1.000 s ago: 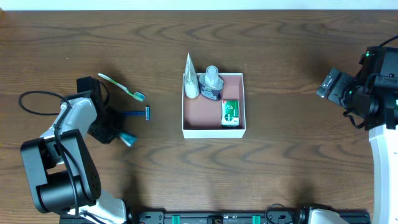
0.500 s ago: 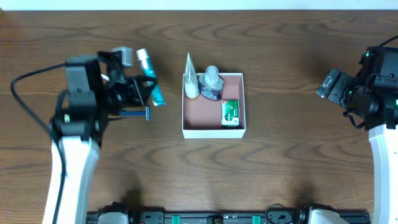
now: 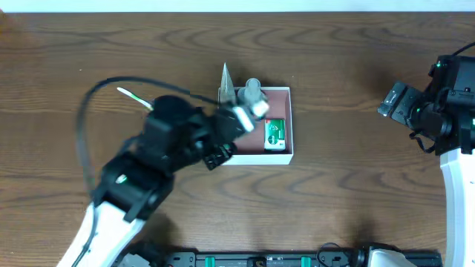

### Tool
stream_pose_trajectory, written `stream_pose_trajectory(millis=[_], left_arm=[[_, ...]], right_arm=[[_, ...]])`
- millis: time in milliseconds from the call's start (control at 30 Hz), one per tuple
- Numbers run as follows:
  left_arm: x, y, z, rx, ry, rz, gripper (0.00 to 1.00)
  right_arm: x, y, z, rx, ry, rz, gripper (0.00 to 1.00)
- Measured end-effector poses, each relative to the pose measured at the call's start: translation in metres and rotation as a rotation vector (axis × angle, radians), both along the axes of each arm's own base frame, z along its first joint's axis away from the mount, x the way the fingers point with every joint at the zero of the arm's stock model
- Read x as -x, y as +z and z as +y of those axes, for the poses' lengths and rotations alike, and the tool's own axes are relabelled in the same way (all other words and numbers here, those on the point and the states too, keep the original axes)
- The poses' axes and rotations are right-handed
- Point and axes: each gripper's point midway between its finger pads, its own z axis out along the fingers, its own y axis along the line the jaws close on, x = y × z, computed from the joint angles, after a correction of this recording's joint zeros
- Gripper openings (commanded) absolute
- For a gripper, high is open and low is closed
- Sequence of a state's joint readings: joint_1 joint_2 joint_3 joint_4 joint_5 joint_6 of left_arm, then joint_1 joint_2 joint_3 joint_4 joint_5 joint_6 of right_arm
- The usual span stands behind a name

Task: Pack container
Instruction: 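Carry the toothpaste tube into the box and release it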

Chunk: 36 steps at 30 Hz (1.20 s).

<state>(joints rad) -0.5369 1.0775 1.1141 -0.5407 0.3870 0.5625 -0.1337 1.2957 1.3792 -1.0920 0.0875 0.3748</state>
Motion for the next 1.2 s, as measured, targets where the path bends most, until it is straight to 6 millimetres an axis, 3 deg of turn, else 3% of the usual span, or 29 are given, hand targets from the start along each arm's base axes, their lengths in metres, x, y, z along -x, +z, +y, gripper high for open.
stream_pose_trajectory(millis=[167,433,467,533,567,600,633,900,1033,1200], left_arm=[[-0.017,-0.044,-0.016,-0.187,-0.11,-0.039,0.06],[-0.047,-0.121,-0.013,-0.462,-0.129,-0.003,0.06],[-0.048,-0.126,-0.013,-0.48,-0.137,-0.002,0.1],[-0.049,-0.136,-0.014,-0.518,-0.162,-0.002,0.4],[-0.049,-0.139,-0.014,-0.528,-0.169,-0.001,0.66],[-0.049,-0.141,-0.014,-0.535,-0.172,-0.002,0.87],[-0.049,-0.141,-0.014,-0.539,-0.175,-0.005,0.98],[-0.046,-0.129,-0.018,-0.526,-0.167,-0.035,0.98],[-0.042,-0.094,-0.02,-0.407,-0.073,-0.055,0.98],[-0.024,-0.029,-0.009,-0.141,0.111,-0.023,0.98]], right_arm=[[0.0,0.0,0.0,0.0,0.0,0.0,0.99],[0.0,0.0,0.0,0.0,0.0,0.0,0.99],[0.0,0.0,0.0,0.0,0.0,0.0,0.99],[0.0,0.0,0.0,0.0,0.0,0.0,0.99],[0.0,0.0,0.0,0.0,0.0,0.0,0.99],[0.0,0.0,0.0,0.0,0.0,0.0,0.99],[0.0,0.0,0.0,0.0,0.0,0.0,0.99],[0.0,0.0,0.0,0.0,0.0,0.0,0.99],[0.0,0.0,0.0,0.0,0.0,0.0,0.99],[0.0,0.0,0.0,0.0,0.0,0.0,0.99]])
